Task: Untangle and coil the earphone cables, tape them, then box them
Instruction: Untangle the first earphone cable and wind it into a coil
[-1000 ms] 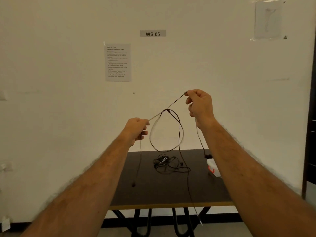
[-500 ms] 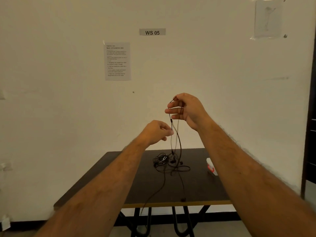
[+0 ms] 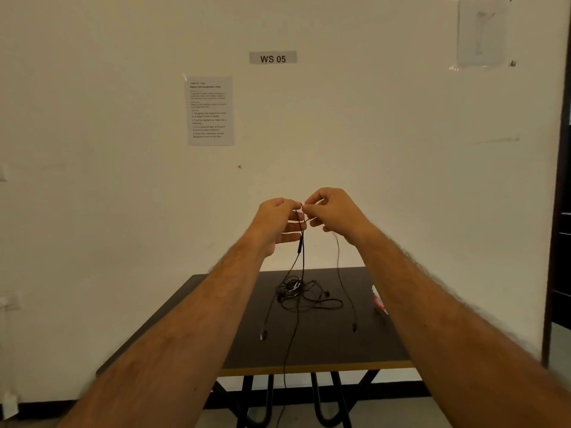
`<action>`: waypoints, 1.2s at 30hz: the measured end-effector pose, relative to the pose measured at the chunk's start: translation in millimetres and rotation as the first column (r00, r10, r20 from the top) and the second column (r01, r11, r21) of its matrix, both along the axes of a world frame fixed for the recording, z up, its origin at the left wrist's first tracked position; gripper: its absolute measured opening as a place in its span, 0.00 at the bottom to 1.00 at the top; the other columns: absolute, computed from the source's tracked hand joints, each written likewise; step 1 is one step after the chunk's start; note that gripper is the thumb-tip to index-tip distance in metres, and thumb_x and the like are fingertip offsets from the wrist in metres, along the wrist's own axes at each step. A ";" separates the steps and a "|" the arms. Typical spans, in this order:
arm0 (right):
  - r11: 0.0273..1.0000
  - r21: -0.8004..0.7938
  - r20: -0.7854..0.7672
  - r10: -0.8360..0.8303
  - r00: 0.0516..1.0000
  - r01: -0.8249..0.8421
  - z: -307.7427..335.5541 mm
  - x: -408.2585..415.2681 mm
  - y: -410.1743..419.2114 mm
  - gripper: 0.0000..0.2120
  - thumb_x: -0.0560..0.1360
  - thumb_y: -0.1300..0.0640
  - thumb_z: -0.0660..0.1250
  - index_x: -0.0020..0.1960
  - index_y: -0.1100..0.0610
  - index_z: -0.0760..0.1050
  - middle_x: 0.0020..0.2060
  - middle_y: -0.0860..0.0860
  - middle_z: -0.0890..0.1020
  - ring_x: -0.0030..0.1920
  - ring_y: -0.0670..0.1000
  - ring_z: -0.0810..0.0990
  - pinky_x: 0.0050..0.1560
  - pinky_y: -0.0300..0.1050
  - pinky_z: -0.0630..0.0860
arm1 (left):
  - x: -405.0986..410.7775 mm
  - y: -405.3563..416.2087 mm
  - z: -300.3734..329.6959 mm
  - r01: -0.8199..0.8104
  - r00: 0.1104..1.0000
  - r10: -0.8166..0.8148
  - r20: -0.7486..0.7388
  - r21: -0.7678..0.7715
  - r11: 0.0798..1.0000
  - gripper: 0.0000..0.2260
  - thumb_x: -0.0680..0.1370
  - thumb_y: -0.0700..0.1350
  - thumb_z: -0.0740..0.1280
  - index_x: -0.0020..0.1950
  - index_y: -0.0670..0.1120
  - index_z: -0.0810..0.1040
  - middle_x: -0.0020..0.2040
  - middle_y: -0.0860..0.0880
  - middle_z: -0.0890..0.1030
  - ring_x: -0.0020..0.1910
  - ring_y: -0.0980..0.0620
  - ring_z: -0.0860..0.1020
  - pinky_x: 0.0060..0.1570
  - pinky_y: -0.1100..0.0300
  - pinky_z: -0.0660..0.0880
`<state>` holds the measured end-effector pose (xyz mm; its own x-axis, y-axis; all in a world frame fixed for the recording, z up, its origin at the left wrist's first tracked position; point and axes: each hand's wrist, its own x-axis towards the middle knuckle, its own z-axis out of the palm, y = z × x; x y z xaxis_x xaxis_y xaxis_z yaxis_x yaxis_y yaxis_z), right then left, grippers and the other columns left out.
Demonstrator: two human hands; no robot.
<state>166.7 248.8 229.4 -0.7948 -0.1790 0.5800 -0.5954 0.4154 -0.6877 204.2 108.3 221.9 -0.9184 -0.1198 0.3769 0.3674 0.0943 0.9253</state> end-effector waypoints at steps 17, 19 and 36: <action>0.992 -0.063 0.003 0.107 0.994 -0.107 4.6 5.1 9.4 0.02 0.75 0.64 0.71 0.45 0.62 0.82 0.38 0.57 0.84 0.33 0.51 0.84 0.41 0.50 0.82 | -0.4 -8.8 -5.6 0.131 0.983 -0.115 0.141 -0.115 0.985 0.13 0.84 0.46 0.59 0.65 0.42 0.73 0.41 0.45 0.79 0.32 0.53 0.79 0.31 0.60 0.77; 0.984 -0.119 -0.039 0.131 0.991 -0.135 6.3 5.7 9.6 0.02 0.75 0.65 0.71 0.45 0.62 0.82 0.37 0.56 0.84 0.35 0.53 0.85 0.42 0.51 0.84 | -1.1 -8.4 -10.0 0.193 0.974 -0.168 0.153 -0.169 0.967 0.13 0.82 0.46 0.64 0.65 0.43 0.73 0.41 0.46 0.80 0.34 0.52 0.81 0.34 0.58 0.79; 0.903 0.366 0.152 0.183 0.971 -0.227 10.2 5.3 26.0 0.13 0.74 0.52 0.74 0.57 0.53 0.78 0.35 0.51 0.81 0.28 0.44 0.71 0.31 0.39 0.69 | -4.1 -22.3 11.8 -0.169 0.986 0.160 -0.054 -0.254 0.952 0.07 0.79 0.44 0.65 0.45 0.44 0.79 0.35 0.47 0.67 0.27 0.53 0.61 0.23 0.62 0.61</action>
<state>172.0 274.9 239.6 -0.7720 -0.5329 0.3464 -0.6244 0.5341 -0.5699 200.1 85.9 233.7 -0.8809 -0.1635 0.4441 0.3561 0.3892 0.8496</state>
